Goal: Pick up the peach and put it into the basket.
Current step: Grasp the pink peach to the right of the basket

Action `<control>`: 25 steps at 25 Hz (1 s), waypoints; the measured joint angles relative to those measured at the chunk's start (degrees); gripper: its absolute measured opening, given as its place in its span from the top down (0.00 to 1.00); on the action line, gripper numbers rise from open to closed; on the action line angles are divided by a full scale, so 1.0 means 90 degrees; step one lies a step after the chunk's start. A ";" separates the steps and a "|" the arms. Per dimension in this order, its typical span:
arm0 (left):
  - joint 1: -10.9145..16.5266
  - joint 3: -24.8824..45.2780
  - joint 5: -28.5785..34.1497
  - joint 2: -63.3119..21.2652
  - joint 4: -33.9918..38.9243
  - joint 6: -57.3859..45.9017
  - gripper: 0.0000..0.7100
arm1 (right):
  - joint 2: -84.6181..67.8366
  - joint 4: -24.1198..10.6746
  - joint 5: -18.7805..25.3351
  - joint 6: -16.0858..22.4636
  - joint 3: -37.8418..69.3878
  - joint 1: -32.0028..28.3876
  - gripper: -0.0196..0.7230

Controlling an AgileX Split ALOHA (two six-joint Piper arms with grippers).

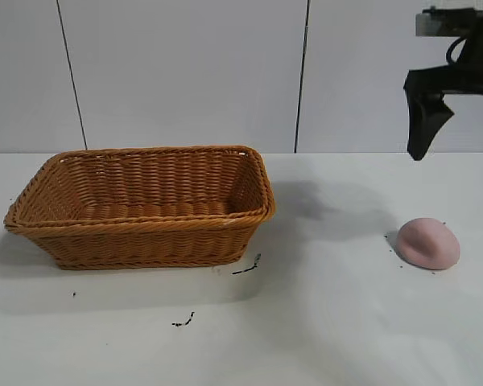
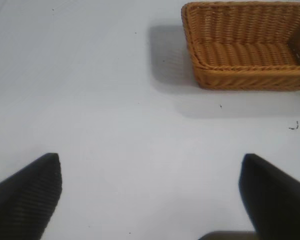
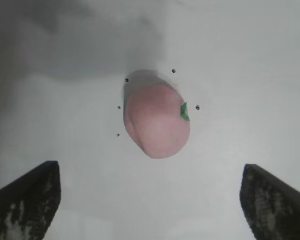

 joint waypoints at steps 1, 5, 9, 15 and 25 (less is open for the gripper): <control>0.0000 0.0000 0.0000 0.0000 0.0000 0.0000 0.02 | 0.0126 0.0000 -0.0068 0.0003 0.0000 0.0000 0.06; 0.0000 0.0000 0.0000 0.0000 0.0000 0.0000 0.02 | 0.0489 0.0000 -0.0293 0.0005 0.0000 0.0000 0.06; 0.0000 0.0000 0.0000 0.0000 0.0000 0.0000 0.02 | 0.0746 0.0000 -0.0342 0.0097 -0.0011 0.0000 0.06; 0.0000 0.0000 0.0000 0.0000 0.0000 0.0000 0.02 | 0.0866 0.0000 -0.0377 0.0156 -0.0019 0.0000 0.11; 0.0000 0.0000 0.0000 0.0000 0.0000 0.0000 0.02 | 0.0723 -0.0133 -0.0073 0.0175 -0.0104 0.0000 0.98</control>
